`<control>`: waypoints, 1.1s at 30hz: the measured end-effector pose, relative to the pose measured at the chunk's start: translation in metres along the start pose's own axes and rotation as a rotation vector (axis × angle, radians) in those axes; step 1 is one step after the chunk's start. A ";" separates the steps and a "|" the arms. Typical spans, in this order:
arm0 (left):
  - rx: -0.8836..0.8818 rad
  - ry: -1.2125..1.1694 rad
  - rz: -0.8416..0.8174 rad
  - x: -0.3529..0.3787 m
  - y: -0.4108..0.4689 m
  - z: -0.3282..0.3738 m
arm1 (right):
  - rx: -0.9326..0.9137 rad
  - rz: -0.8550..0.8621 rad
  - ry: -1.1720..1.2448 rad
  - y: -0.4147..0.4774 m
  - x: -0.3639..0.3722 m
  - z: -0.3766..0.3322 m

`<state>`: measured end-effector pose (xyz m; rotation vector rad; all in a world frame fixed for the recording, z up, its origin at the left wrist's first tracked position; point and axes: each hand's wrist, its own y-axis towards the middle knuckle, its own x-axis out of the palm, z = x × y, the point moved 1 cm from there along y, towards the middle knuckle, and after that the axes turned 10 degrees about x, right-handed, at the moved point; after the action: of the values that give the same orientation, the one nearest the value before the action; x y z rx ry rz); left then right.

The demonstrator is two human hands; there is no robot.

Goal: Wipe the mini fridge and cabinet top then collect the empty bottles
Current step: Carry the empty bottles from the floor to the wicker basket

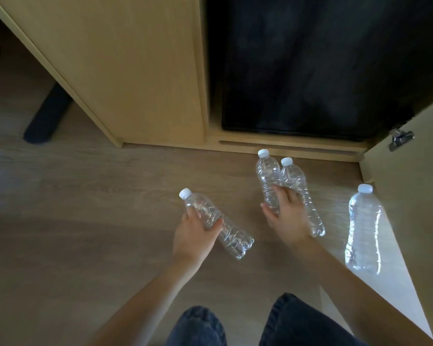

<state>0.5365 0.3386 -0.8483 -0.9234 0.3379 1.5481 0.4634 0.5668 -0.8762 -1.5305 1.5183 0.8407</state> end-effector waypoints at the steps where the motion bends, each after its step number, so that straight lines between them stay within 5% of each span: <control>1: -0.056 -0.062 0.001 0.004 0.001 0.000 | 0.027 -0.016 -0.006 0.003 0.003 0.001; 15: -0.014 -0.257 -0.027 0.052 0.024 0.026 | 0.116 -0.172 0.071 -0.014 0.014 0.001; 25: -0.141 -0.466 -0.084 0.067 0.032 0.025 | 0.187 -0.154 0.339 -0.029 0.015 -0.005; 33: -0.159 -0.631 -0.095 0.063 0.034 0.012 | 0.440 -0.234 0.566 -0.026 0.011 -0.008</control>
<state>0.5039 0.3835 -0.8957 -0.5168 -0.2779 1.7033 0.4895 0.5535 -0.8798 -1.6306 1.7190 -0.0846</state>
